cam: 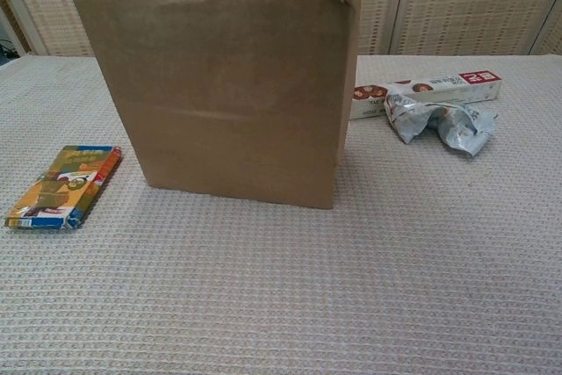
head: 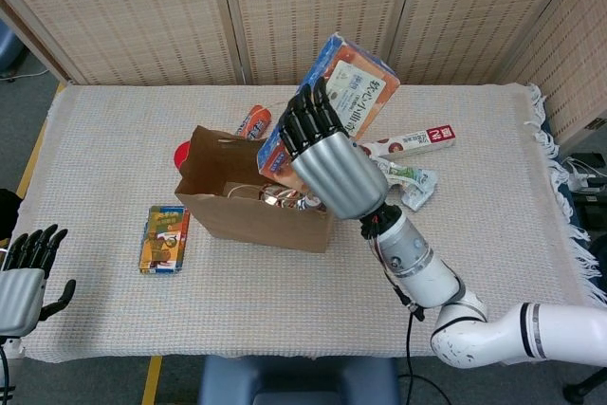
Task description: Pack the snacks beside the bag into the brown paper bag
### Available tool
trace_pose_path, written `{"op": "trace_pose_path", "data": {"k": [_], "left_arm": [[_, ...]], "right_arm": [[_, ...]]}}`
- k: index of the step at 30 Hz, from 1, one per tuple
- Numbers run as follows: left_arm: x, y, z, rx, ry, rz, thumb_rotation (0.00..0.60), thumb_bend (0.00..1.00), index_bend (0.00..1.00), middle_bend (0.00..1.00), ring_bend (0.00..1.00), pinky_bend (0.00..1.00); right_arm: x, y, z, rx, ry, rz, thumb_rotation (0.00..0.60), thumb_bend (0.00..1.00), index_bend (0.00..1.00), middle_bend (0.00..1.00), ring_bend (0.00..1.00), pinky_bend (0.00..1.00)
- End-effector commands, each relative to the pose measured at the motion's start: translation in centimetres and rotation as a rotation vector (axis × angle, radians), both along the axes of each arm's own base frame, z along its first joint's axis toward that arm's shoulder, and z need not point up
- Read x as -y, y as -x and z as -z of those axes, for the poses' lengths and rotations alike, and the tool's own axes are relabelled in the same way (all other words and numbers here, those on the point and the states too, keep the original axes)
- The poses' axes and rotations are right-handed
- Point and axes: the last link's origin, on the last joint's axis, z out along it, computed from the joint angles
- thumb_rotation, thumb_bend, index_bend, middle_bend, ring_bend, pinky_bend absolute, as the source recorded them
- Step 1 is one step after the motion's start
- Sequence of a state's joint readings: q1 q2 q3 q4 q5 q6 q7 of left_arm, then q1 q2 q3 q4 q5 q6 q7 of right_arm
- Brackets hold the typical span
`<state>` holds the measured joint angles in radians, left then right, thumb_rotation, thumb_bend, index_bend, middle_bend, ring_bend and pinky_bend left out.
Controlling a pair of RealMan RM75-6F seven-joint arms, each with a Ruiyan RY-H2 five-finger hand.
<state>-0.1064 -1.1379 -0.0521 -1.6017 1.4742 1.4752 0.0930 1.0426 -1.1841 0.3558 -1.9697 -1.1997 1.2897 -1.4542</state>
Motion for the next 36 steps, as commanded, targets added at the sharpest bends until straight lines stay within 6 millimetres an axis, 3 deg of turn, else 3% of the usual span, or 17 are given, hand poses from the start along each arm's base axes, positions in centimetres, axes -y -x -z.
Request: {"op": "trace_pose_path", "data": {"k": [1, 12, 16, 18, 20, 24, 29, 36], "left_arm": [[0.0, 0.0, 0.0, 0.001, 0.002, 0.001, 0.6, 0.39, 0.05, 0.0, 0.0, 0.0], [0.0, 0.1, -0.1, 0.01, 0.007, 0.002, 0.6, 0.39, 0.06, 0.0, 0.0, 0.0], [0.0, 0.1, -0.1, 0.013, 0.008, 0.001, 0.6, 0.39, 0.06, 0.0, 0.0, 0.0], [-0.1, 0.1, -0.1, 0.013, 0.009, 0.001, 0.6, 0.39, 0.06, 0.0, 0.0, 0.0], [-0.1, 0.1, -0.1, 0.013, 0.009, 0.001, 0.6, 0.39, 0.06, 0.0, 0.0, 0.0], [0.0, 0.1, -0.1, 0.014, 0.01, 0.001, 0.6, 0.39, 0.06, 0.0, 0.0, 0.0], [0.0, 0.1, -0.1, 0.014, 0.01, 0.002, 0.6, 0.39, 0.06, 0.0, 0.0, 0.0], [0.0, 0.1, -0.1, 0.011, 0.008, 0.003, 0.6, 0.39, 0.06, 0.0, 0.0, 0.0]], "right_arm": [[0.7, -1.4, 2.4, -0.091, 0.017, 0.013, 0.6, 0.25, 0.43, 0.54, 0.57, 0.41], [2.3, -0.4, 7.5, -0.339, 0.063, 0.084, 0.6, 0.25, 0.43, 0.54, 0.56, 0.4], [2.3, -0.4, 8.6, -0.362, 0.055, 0.096, 0.6, 0.25, 0.34, 0.54, 0.5, 0.35], [2.3, -0.4, 8.9, -0.362, 0.057, 0.114, 0.6, 0.23, 0.21, 0.47, 0.38, 0.28], [2.0, -0.7, 9.2, -0.368, 0.072, 0.109, 0.6, 0.19, 0.03, 0.33, 0.21, 0.18], [1.7, -0.9, 9.5, -0.37, 0.078, 0.092, 0.6, 0.15, 0.0, 0.17, 0.04, 0.07], [1.3, -0.7, 9.6, -0.381, 0.08, 0.075, 0.6, 0.15, 0.0, 0.06, 0.0, 0.01], [1.2, -0.2, 9.1, -0.381, 0.092, 0.072, 0.6, 0.11, 0.0, 0.03, 0.0, 0.0]]}}
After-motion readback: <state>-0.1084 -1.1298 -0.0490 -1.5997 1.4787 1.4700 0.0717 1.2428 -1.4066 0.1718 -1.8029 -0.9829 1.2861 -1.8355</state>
